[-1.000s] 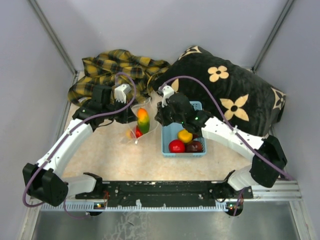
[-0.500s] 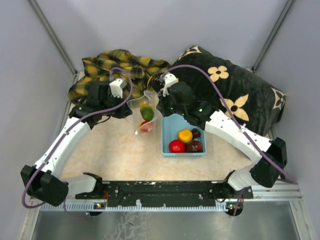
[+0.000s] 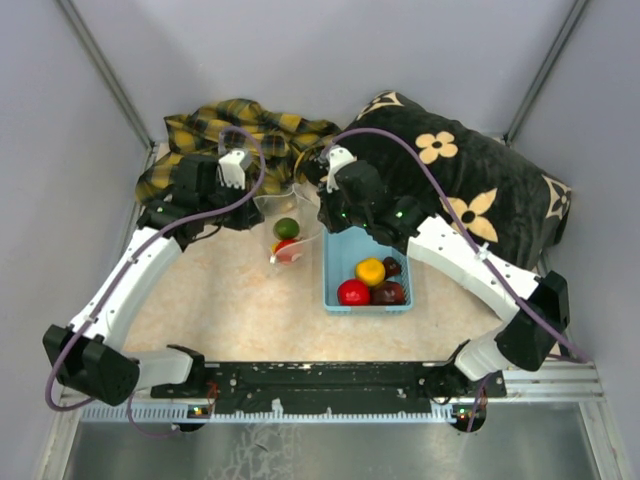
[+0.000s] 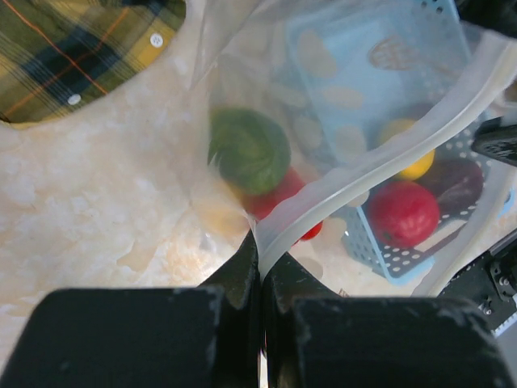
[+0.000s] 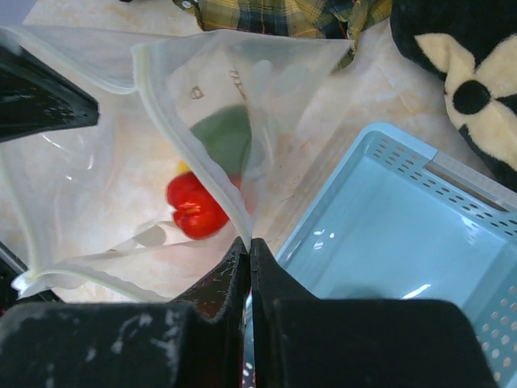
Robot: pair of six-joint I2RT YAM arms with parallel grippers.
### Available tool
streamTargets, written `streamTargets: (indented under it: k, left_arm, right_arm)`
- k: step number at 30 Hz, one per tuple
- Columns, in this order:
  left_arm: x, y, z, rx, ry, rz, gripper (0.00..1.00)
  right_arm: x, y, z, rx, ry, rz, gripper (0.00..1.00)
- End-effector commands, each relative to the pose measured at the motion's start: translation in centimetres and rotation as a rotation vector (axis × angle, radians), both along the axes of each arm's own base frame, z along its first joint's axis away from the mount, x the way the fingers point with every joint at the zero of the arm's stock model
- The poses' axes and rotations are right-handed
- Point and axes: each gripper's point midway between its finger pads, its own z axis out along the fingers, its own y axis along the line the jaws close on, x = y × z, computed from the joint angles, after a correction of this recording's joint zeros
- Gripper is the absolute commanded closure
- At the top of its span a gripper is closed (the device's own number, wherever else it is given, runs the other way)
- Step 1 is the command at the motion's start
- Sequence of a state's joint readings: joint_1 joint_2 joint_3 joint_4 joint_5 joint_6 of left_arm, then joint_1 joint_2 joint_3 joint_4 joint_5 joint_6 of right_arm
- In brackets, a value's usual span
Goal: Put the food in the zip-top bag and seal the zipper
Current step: Place the fake fruit in the zipper food storage bag, then pick up the fake fruit from the bin.
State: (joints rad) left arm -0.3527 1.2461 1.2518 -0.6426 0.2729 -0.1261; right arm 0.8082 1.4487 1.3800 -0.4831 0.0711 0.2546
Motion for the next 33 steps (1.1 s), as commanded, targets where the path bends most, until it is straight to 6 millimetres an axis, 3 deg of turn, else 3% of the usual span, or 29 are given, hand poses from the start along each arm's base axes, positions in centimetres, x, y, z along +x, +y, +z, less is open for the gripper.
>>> streamTargets:
  k: [1,4,14,23,29,33]
  left_arm:
    - [-0.1,-0.1,-1.9,0.012,0.043,-0.021,1.0]
    - [-0.2,-0.2,-2.6,0.017,0.055,-0.028,1.0]
    - [-0.9,-0.2,-4.1,0.018,0.082,-0.046,1.0]
    - [-1.2,-0.5,-4.0,0.0,0.072,-0.061,1.0]
    - [-1.2,-0.5,-3.8,-0.006,0.058,-0.061,1.0]
    - [-0.9,-0.7,-3.2,-0.013,0.048,-0.063,1.0]
  right_arm:
    - [0.3,0.4,0.9,0.023,-0.016,0.022,0.94]
    - [-0.1,0.4,1.0,0.021,-0.011,0.043,0.8]
    - [-3.8,-1.0,2.0,0.064,-0.007,0.142,0.53]
    - [-5.9,-5.3,-1.5,-0.04,0.078,0.059,0.42]
    - [-7.0,-7.2,-6.3,-0.122,0.18,0.009,0.37]
    - [-7.6,-7.2,-9.2,-0.154,0.256,0.009,0.37]
